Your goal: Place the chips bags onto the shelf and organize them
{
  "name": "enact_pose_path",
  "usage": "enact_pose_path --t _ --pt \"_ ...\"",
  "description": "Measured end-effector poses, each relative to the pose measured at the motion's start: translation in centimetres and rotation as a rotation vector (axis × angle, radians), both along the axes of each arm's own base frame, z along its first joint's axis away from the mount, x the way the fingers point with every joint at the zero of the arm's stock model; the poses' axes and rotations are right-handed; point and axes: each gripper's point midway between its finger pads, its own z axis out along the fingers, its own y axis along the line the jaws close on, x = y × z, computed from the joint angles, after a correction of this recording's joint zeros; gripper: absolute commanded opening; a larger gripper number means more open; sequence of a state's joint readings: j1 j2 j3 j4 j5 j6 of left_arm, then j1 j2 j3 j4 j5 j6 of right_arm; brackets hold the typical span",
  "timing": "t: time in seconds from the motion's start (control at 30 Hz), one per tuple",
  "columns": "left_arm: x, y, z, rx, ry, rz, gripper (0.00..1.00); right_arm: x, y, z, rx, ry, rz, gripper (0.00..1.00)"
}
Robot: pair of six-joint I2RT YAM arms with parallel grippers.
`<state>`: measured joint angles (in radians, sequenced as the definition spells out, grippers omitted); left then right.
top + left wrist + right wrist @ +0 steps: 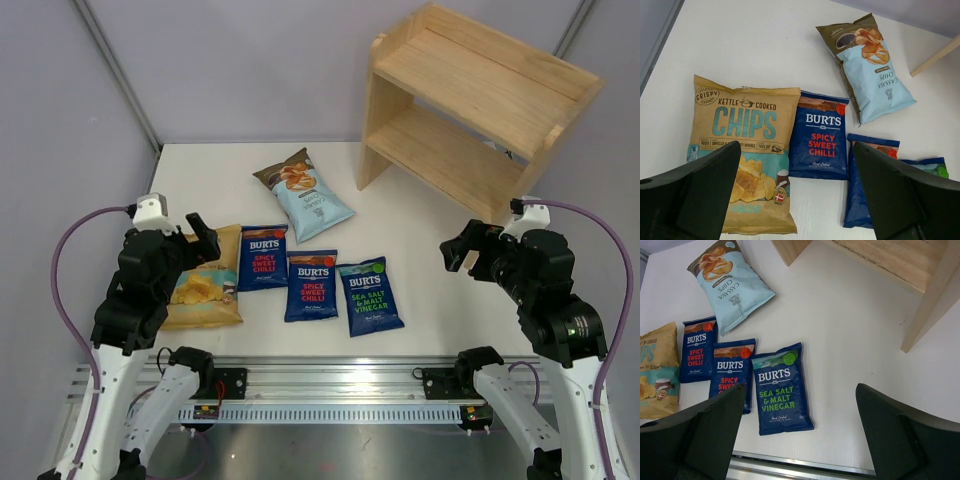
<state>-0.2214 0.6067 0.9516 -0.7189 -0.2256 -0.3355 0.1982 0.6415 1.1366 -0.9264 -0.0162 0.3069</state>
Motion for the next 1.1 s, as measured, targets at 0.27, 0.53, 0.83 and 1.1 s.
enact_pose_path --t 0.27,0.53,0.83,1.1 --pt "1.3 -1.8 0.8 -0.193 -0.003 0.022 0.99 -0.2 0.6 0.0 0.018 0.003 0.031 0.99" --pt "6.2 -8.9 -2.7 -0.486 0.107 -0.154 0.99 -0.4 2.5 -0.3 0.098 0.014 0.104 1.0" --pt "15.1 -13.8 -7.4 -0.619 0.244 -0.246 0.99 -0.7 5.0 -0.1 0.252 0.016 0.175 0.99" --pt "26.0 -11.3 -8.3 -0.614 0.196 -0.185 0.99 -2.0 6.4 1.6 0.333 -0.036 0.252 0.99"
